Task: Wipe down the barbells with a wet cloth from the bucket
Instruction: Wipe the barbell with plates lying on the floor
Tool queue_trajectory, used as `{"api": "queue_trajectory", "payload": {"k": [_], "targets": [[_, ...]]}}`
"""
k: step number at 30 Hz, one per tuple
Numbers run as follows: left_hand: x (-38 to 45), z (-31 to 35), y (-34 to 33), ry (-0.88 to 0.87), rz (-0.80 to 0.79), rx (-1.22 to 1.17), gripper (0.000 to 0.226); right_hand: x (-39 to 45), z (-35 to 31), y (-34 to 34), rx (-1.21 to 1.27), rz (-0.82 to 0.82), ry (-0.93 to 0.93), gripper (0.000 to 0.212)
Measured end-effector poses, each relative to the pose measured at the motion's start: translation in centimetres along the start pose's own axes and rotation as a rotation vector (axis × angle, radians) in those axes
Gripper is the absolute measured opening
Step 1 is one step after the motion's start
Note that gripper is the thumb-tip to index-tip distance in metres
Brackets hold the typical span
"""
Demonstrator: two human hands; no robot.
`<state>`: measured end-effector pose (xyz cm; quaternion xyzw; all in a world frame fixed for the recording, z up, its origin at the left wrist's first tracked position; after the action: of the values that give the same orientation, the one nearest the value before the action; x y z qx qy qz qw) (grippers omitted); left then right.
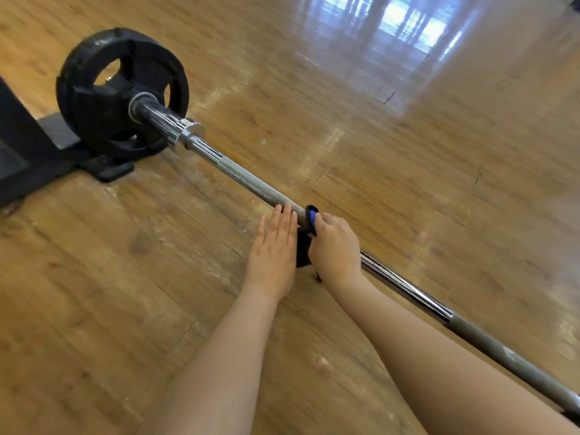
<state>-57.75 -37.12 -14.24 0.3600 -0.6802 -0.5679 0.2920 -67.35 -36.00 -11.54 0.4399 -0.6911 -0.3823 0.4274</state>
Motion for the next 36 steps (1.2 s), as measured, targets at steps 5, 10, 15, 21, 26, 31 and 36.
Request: {"api": "queue_trajectory", "payload": {"k": [5, 10, 15, 21, 26, 31, 36], "targets": [[-0.2, -0.5, -0.4, -0.018, 0.008, -0.015, 0.071, -3.7, 3.1, 1.6, -0.011, 0.046, -0.007, 0.039], [0.0, 0.0, -0.3, -0.013, 0.004, -0.045, 0.070, -5.5, 4.6, 2.8, -0.070, 0.037, -0.073, 0.037], [0.4, 0.2, -0.6, -0.027, 0.020, -0.017, 0.064, -1.8, 1.8, 0.7, -0.077, 0.034, -0.003, 0.033], [0.3, 0.3, -0.9, -0.027, 0.005, -0.015, 0.068, -3.0, 2.7, 0.2, -0.045, 0.100, 0.108, 0.050], [0.1, -0.4, -0.9, -0.061, 0.004, -0.027, 0.069, -5.4, 4.4, 1.8, 0.043, 0.195, -0.046, 0.045], [0.4, -0.3, -0.7, -0.066, 0.025, -0.027, 0.065, -2.0, 0.9, 0.0, -0.081, 0.074, 0.005, 0.042], [0.3, -0.2, -0.5, -0.071, 0.022, -0.017, 0.058, -0.9, 0.3, -1.0, -0.119, 0.033, 0.066, 0.050]]}}
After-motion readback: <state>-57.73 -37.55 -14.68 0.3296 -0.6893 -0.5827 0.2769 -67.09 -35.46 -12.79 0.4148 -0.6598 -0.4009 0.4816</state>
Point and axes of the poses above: each hand's wrist, its own x-axis towards the middle knuckle, its own y-axis out of the back of the hand, z = x × y, the point moved 5 cm from there along x, towards the middle knuckle, and after that the axes turned 10 degrees about x, right-handed, at the moved point
